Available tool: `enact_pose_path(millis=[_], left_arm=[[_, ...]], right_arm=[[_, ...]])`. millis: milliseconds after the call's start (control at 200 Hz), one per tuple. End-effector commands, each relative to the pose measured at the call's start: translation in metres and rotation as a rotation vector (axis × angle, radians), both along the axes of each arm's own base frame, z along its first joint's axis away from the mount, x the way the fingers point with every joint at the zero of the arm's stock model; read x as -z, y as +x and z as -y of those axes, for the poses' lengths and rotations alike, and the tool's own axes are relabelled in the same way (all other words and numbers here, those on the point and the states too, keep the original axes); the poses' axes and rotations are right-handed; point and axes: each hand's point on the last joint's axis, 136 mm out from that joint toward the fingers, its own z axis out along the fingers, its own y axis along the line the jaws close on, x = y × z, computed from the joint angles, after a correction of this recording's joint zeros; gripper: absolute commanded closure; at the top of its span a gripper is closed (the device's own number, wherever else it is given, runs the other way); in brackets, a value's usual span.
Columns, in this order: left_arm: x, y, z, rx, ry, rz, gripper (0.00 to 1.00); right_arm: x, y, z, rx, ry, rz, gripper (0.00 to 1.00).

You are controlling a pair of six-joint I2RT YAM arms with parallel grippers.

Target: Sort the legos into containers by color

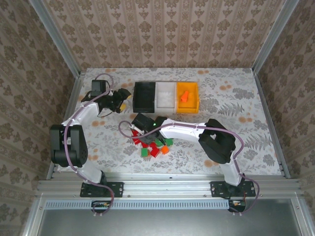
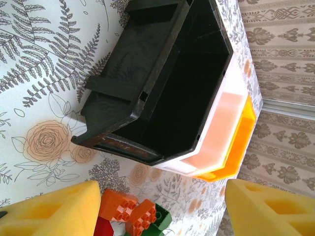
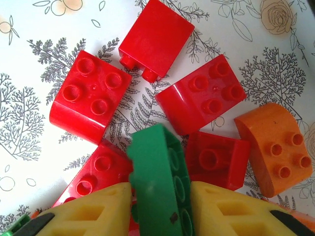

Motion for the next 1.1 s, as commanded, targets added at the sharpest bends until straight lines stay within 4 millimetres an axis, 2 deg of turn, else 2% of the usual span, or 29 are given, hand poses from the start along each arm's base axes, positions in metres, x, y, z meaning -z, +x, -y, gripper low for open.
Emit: enact_pose_path(millis=[0,125,545,945,1030,1095], left_arm=[[0.009,-0.002,-0.001,-0.005,-0.019,-0.029,0.31],[0.008,-0.001,-0.001,-0.004,-0.02,-0.026,0.31],[0.006,-0.001,-0.001,-0.005,-0.019,-0.019,0.31],[0.003,-0.001,-0.001,-0.001,-0.02,-0.011,0.31],[0.001,0.0,-0.001,0.0,-0.019,-0.004,0.31],[0.001,-0.001,-0.002,0.0,-0.015,-0.001,0.31]], right_arm=[[0.01,0.002,0.007,0.002,-0.041,0.009,0.7],[0.005,0.004,0.007,0.002,-0.033,0.024,0.74],[-0.012,0.01,0.007,0.014,0.005,0.081,0.78],[-0.054,0.007,0.005,0.014,0.099,0.115,0.79],[-0.059,0.013,0.009,0.027,0.108,0.129,0.79],[-0.064,0.026,0.016,0.051,0.113,0.143,0.79]])
